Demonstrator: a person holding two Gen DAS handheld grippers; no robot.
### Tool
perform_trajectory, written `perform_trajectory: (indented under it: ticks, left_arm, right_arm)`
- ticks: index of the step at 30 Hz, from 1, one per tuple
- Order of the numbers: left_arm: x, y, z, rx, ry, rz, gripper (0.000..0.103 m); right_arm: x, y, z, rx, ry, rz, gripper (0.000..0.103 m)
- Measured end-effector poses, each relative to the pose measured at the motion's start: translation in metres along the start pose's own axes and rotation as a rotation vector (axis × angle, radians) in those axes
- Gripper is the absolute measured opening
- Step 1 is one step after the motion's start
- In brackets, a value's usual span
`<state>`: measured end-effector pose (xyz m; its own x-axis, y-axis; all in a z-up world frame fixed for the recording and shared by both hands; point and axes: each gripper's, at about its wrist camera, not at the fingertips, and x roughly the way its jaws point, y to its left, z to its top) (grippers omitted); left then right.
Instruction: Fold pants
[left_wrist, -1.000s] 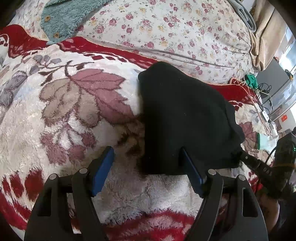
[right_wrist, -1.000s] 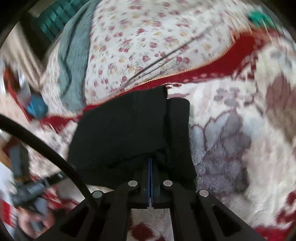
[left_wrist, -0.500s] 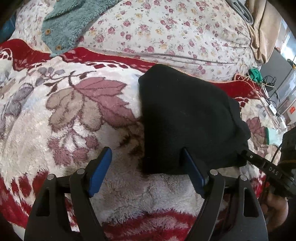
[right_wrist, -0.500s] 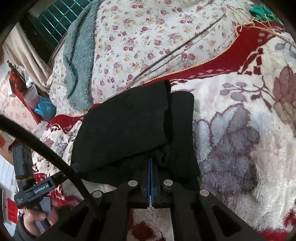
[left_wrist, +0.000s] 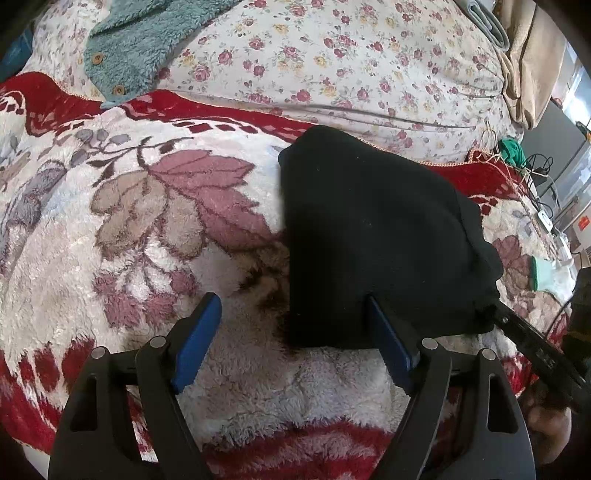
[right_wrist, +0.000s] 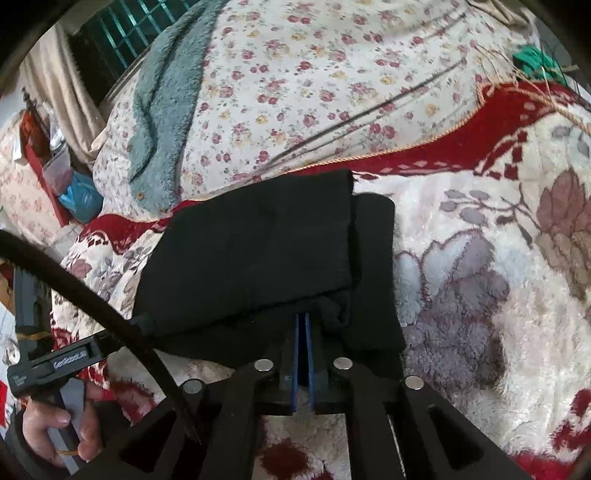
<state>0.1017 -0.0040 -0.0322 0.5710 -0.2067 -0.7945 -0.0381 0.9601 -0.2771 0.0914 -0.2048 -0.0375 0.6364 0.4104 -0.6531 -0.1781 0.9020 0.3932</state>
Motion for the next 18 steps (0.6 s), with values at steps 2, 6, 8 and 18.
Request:
perform_trajectory:
  ticks: [2,6,8,18]
  left_arm:
    - [0.000,0.000,0.000,0.000,0.000,0.000,0.081]
    - [0.000,0.000,0.000,0.001,0.000,0.000,0.081]
    - [0.000,0.000,0.000,-0.001,0.001,-0.001,0.081]
    - [0.000,0.000,0.000,0.001,0.001,0.000,0.081]
  right_arm:
    - [-0.006,0.006,-0.002,-0.019,0.016,0.012,0.016]
    - [-0.030,0.020,-0.017,-0.106,0.013,0.038,0.020]
    - [-0.037,0.019,-0.024,-0.112,0.018,0.049,0.021]
    - [-0.029,0.023,-0.033,-0.105,0.062,0.075,0.021]
